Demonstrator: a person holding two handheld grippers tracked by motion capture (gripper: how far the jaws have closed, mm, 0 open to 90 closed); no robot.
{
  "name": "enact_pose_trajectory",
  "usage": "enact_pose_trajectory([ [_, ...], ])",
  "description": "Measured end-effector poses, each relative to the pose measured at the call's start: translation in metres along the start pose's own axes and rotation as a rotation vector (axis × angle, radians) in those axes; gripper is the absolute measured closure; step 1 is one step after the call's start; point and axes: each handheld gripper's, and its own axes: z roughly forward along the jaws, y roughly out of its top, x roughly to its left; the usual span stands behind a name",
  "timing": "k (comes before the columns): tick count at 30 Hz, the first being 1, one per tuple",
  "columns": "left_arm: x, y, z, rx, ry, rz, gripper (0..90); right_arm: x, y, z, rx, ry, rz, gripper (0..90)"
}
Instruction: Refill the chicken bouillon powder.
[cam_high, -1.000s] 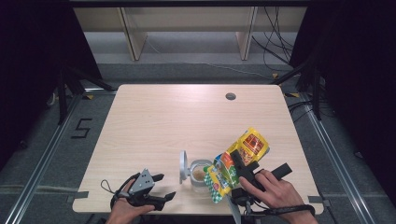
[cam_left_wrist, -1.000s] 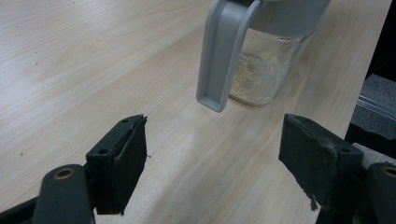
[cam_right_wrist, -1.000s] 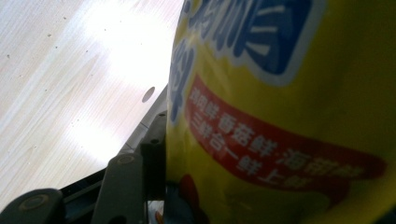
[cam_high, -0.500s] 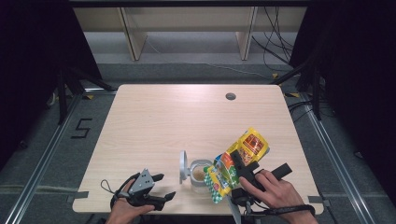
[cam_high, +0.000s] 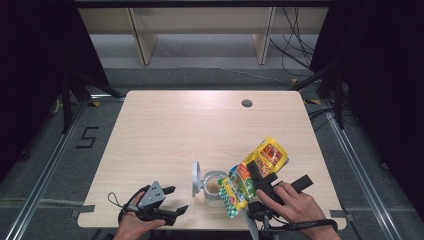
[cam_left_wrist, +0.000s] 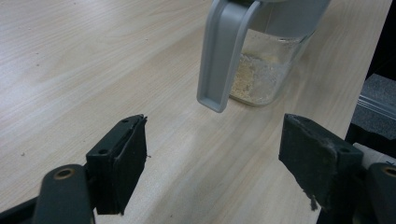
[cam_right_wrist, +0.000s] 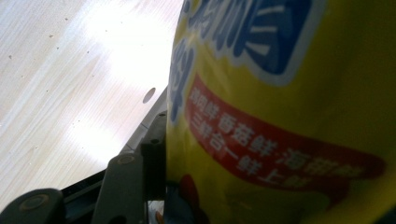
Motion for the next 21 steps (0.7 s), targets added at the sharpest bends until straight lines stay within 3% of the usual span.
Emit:
enact_pose_trajectory([
  [2, -0.0018, -0.0001, 0.0006, -0.019, -0.012, -0.022, 22.6, -0.0001, -0.0001, -0.0002, 0.0, 0.001, 0.001, 50.5],
  [11, -0.0012, 0.0, 0.0005, -0.014, -0.009, -0.015, 22.8, -0.0006, -0.0015, -0.0005, 0.001, 0.011, 0.005, 50.5],
  [12, 0.0003, 0.0005, -0.0007, 0.008, -0.005, 0.004, 22.8, -0.0006, -0.0015, -0.0006, 0.0, 0.012, 0.004, 50.5],
  [14, 0.0001, 0.0003, -0.0001, -0.001, -0.004, 0.001, 22.8, -0.0003, -0.0014, -0.0007, -0.003, -0.002, 0.005, 50.5],
  [16, -0.0011, 0.0001, 0.0005, -0.014, -0.011, -0.016, 22.8, -0.0006, -0.0011, -0.0004, -0.002, 0.013, 0.003, 50.5],
  [21, -0.0006, 0.0007, -0.0007, -0.004, -0.012, -0.011, 22.8, 0.0005, -0.0013, 0.0, 0.0, 0.0, 0.004, 50.5],
])
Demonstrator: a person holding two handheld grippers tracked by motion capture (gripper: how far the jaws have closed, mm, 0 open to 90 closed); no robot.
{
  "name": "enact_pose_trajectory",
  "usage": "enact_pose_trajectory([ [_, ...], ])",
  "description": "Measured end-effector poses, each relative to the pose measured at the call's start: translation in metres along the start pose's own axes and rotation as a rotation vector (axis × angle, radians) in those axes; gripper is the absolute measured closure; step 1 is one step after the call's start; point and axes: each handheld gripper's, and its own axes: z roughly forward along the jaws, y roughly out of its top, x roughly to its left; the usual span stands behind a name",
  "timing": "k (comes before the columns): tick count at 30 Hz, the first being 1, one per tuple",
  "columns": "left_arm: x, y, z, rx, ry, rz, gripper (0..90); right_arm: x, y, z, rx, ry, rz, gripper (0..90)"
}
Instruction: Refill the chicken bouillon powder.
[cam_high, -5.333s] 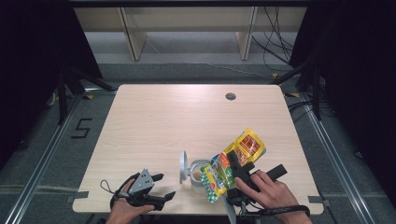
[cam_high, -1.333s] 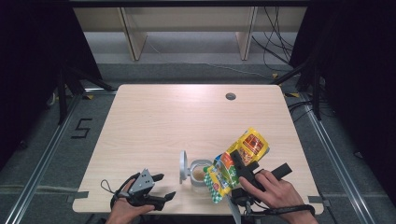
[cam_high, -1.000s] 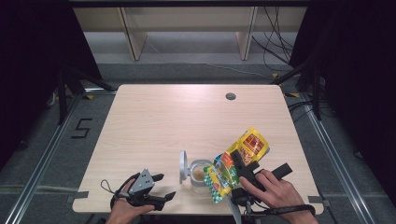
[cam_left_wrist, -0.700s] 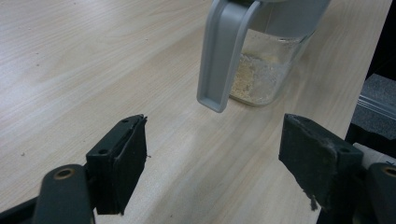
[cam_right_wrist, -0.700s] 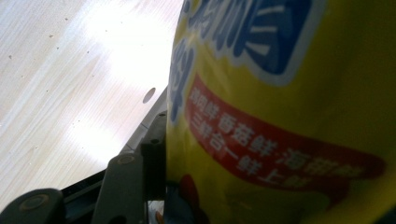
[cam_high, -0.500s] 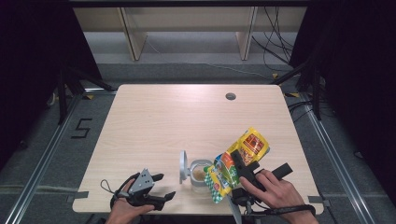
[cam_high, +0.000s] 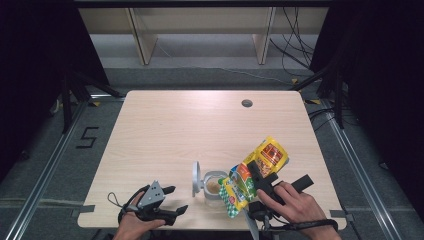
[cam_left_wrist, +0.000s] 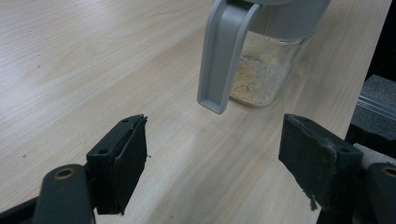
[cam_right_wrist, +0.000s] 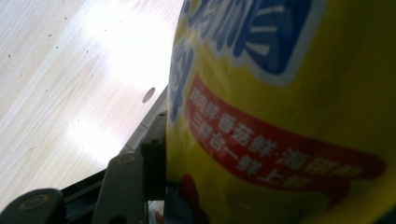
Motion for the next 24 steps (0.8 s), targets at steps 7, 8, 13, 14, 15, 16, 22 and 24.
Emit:
enact_pose_trajectory([
  [7, -0.0001, 0.0001, 0.0004, -0.01, 0.0, 0.001, 22.8, -0.0001, -0.0009, 0.0, -0.003, 0.015, 0.001, 50.6],
  [8, 0.0006, 0.0003, 0.0, -0.005, -0.003, 0.01, 22.8, -0.0001, -0.001, -0.0003, -0.002, 0.013, 0.004, 50.6],
  [13, -0.0002, 0.0001, 0.0001, -0.007, 0.005, 0.002, 22.8, -0.0001, -0.0008, -0.0004, -0.002, 0.009, 0.002, 50.6],
  [14, 0.0003, 0.0001, -0.0002, -0.001, 0.009, 0.009, 22.8, -0.0002, -0.0008, -0.0003, -0.001, 0.013, 0.001, 50.6],
  [15, -0.0004, 0.0, 0.0001, -0.008, 0.005, 0.003, 22.8, -0.0002, -0.0008, -0.0004, -0.001, 0.013, 0.001, 50.6],
  [16, -0.0004, 0.0002, -0.0003, -0.005, 0.008, 0.004, 22.7, -0.0003, -0.001, -0.0006, -0.002, 0.013, 0.003, 50.6],
  [22, 0.0015, 0.0009, 0.0002, -0.01, 0.0, 0.026, 22.7, 0.0001, -0.0021, -0.0014, -0.001, -0.004, 0.004, 50.6],
  [24, -0.0005, 0.0004, -0.0009, -0.005, 0.012, 0.002, 22.8, -0.0007, -0.0024, -0.0011, -0.001, 0.01, 0.005, 50.6],
])
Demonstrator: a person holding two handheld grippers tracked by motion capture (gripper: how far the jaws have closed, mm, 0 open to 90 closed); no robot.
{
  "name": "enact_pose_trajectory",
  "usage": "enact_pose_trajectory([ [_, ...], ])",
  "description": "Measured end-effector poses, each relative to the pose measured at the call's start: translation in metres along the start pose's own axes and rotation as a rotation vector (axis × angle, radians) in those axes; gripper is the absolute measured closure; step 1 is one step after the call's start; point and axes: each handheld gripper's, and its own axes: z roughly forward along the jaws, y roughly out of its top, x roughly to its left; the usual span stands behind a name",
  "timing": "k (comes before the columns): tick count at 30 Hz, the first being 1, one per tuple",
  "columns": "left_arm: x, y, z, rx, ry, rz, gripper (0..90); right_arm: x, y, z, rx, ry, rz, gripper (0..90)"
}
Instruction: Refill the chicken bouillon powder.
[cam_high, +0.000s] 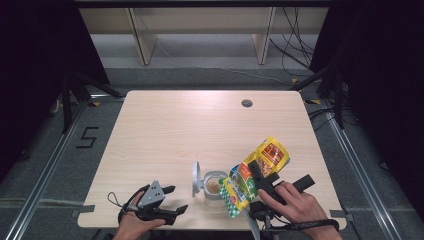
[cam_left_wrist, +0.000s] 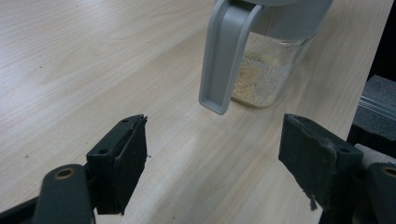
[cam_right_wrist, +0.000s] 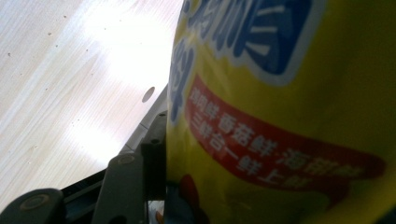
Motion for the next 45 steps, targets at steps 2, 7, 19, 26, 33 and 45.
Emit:
enact_pose_trajectory([
  [2, -0.0006, -0.0002, 0.0011, -0.022, -0.012, -0.019, 22.7, -0.0004, -0.0002, -0.0006, 0.0, -0.002, 0.002, 50.6],
  [7, 0.0022, 0.0008, 0.0004, -0.008, -0.013, 0.028, 22.7, -0.0002, -0.0003, -0.0012, -0.001, -0.017, -0.001, 50.7],
  [19, 0.001, 0.0, 0.0003, -0.013, -0.007, -0.005, 22.7, 0.0, -0.0001, -0.0009, -0.003, -0.019, 0.001, 50.7],
  [26, 0.0012, 0.0003, -0.0001, -0.011, -0.011, -0.006, 22.7, 0.0009, 0.0011, -0.0005, -0.005, -0.013, 0.001, 50.7],
  [33, 0.0011, 0.0004, 0.0001, -0.011, -0.01, -0.007, 22.7, -0.0002, 0.0002, -0.0012, -0.007, -0.018, 0.001, 50.7],
  [45, 0.0009, -0.0001, 0.0003, -0.013, -0.008, -0.013, 22.7, 0.0, 0.0, -0.0011, -0.006, -0.015, 0.001, 50.8],
])
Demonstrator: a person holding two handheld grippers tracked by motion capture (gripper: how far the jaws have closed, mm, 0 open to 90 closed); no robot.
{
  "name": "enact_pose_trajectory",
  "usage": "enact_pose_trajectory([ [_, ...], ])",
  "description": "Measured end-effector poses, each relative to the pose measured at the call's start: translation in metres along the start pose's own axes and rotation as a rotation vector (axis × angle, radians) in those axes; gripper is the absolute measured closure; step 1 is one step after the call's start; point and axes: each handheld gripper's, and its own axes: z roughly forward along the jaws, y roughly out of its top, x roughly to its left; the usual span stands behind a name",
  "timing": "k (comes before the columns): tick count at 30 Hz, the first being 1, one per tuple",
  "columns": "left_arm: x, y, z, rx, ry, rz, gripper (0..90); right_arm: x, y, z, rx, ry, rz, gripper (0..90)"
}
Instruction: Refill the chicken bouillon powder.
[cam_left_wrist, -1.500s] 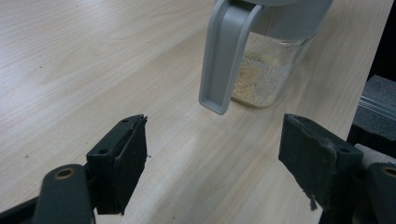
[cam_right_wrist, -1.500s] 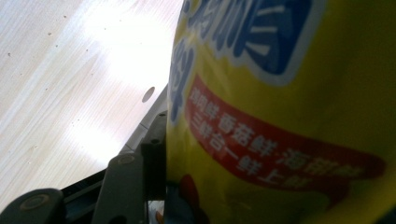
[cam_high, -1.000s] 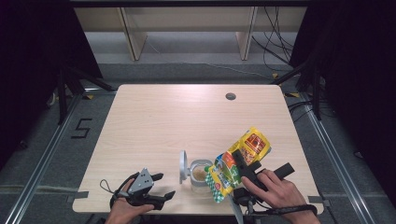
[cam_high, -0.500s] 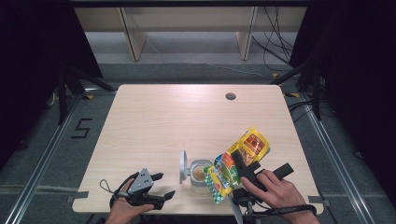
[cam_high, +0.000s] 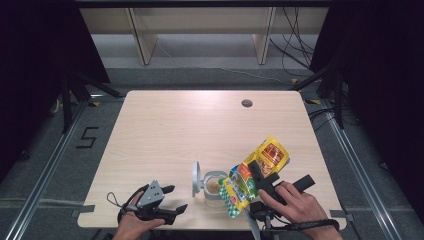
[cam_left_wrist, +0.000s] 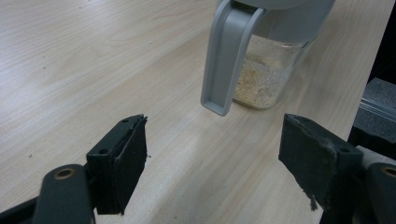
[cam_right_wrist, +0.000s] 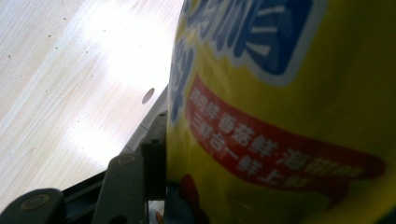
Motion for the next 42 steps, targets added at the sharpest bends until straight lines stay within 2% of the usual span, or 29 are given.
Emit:
enact_pose_trajectory([
  [2, 0.0005, 0.0004, -0.0004, 0.003, -0.001, 0.003, 22.7, 0.0, -0.0002, -0.0003, -0.003, 0.0, 0.005, 50.8],
  [4, 0.0022, 0.0003, -0.0011, 0.015, 0.013, 0.024, 22.7, -0.0001, -0.0002, -0.0002, -0.001, -0.002, 0.004, 50.7],
  [6, 0.0001, 0.0001, 0.0004, -0.012, 0.006, -0.003, 22.7, -0.0002, -0.0002, -0.0005, -0.002, 0.0, 0.004, 50.8],
  [7, 0.0008, 0.0002, -0.0001, -0.004, 0.006, 0.003, 22.7, -0.0007, -0.0005, -0.0004, -0.006, 0.012, 0.005, 50.8],
  [9, 0.001, 0.0, -0.0003, 0.0, 0.007, 0.006, 22.7, -0.0001, -0.0004, -0.0002, 0.0, -0.001, 0.004, 50.8],
  [15, 0.0011, 0.0002, -0.0008, 0.0, 0.009, 0.004, 22.7, 0.0003, -0.0003, -0.0001, 0.0, 0.001, 0.001, 50.8],
  [19, 0.0031, 0.0008, -0.0011, 0.003, 0.009, 0.034, 22.7, 0.0003, -0.0001, 0.0, 0.0, 0.0, 0.0, 50.8],
  [22, 0.0032, 0.0012, -0.0014, -0.002, 0.011, 0.031, 22.7, 0.0006, -0.0004, -0.0002, -0.003, 0.0, 0.004, 50.8],
  [23, 0.0013, 0.0003, -0.0011, -0.003, 0.016, -0.006, 22.7, 0.0005, -0.0005, 0.0, -0.002, 0.0, 0.003, 50.8],
  [31, 0.002, 0.0005, -0.001, -0.004, 0.017, -0.001, 22.7, 0.0005, -0.0016, -0.0006, -0.001, 0.0, 0.006, 50.8],
  [32, 0.0019, 0.0004, -0.0007, -0.007, 0.014, -0.005, 22.7, -0.0002, -0.0016, -0.0005, -0.003, 0.013, 0.006, 50.9],
  [40, 0.0023, 0.0008, -0.0014, -0.009, 0.016, -0.001, 22.7, 0.0006, 0.0, -0.0005, -0.004, 0.002, 0.0, 50.9],
  [42, 0.0014, 0.0004, -0.0006, -0.017, 0.017, -0.017, 22.7, 0.0001, 0.0001, -0.0001, -0.006, 0.015, -0.001, 50.9],
])
